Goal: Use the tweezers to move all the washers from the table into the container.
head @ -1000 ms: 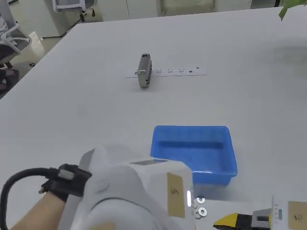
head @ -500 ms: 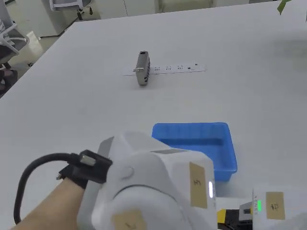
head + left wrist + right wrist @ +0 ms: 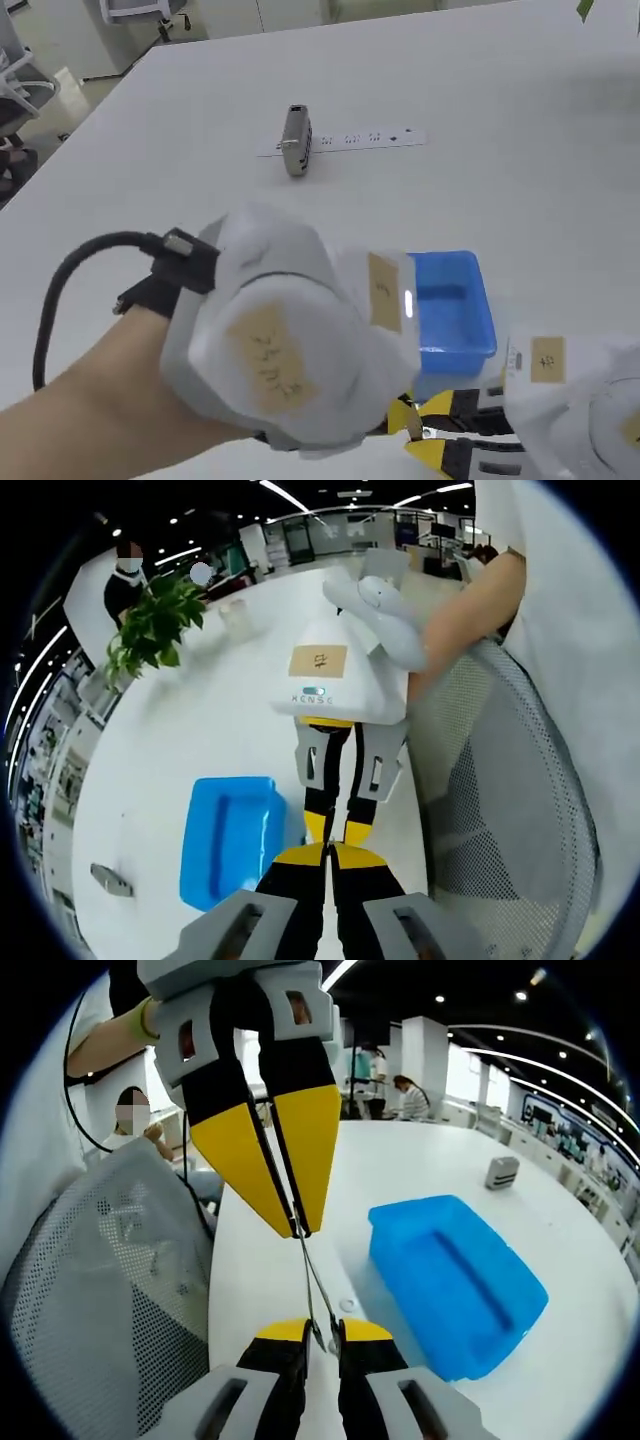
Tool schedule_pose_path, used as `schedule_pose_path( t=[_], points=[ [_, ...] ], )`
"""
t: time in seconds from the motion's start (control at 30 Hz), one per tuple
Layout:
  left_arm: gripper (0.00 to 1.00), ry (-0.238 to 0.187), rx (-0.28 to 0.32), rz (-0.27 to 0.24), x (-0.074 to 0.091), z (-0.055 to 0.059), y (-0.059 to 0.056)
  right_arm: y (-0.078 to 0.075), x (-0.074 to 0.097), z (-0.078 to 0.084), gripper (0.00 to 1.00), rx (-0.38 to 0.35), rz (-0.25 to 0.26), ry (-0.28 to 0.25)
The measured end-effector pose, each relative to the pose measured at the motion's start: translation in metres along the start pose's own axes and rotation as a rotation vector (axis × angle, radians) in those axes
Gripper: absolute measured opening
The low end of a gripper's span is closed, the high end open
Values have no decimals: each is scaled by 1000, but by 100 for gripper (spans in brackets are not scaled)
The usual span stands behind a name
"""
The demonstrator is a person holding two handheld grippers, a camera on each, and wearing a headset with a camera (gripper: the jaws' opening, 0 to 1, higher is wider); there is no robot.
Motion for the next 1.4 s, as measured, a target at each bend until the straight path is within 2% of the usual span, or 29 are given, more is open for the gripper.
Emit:
schedule_pose_path(
  t=[0.1, 0.2, 0.37, 0.53, 0.83, 0.93, 0.97, 1.13, 1.27, 1.37, 1.4],
  points=[
    [0, 24, -18, 12, -2, -2, 1, 0, -1, 2, 7, -17, -9, -1],
    [0, 25, -26, 16, -2, -5, 3, -1, -1, 2, 7, -35, -8, -9],
    [0, 37, -47, -7, -2, -5, 6, -5, -2, 5, 7, -81, -10, -15],
    [0, 36, -59, -9, 0, -7, 6, -6, -1, 2, 7, -79, 7, -26],
    [0, 22, 4, 52, -3, -5, 6, -4, -4, 7, 7, -119, -32, -7],
    [0, 26, 11, 74, -3, -6, 2, -1, -1, 6, 7, -136, -76, 6],
    [0, 29, 12, 75, -3, -6, 1, 1, -1, 6, 7, -136, -85, 9],
    [0, 26, 10, 81, -5, -7, 0, 4, 2, 2, 11, -110, -58, 1],
    [0, 19, 20, 85, -5, -7, 2, 5, 5, -10, 13, -78, -59, -71],
    [0, 15, 30, 78, -6, -6, 3, 4, 2, -11, 6, -45, -60, -67],
    [0, 3, 43, 76, -6, -5, 3, 1, 1, -9, 5, -31, -36, -59]
  ],
)
Point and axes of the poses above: the centre of the closed fingertips' face, and the gripper's own axes: x roughly backward along the fingers, y roughly to its left, z roughly out of its underside, the point moved 10 cm from there along x, roughly backward along the fingers, and after that the axes turned 13 degrees about z, right-handed, at the moved point
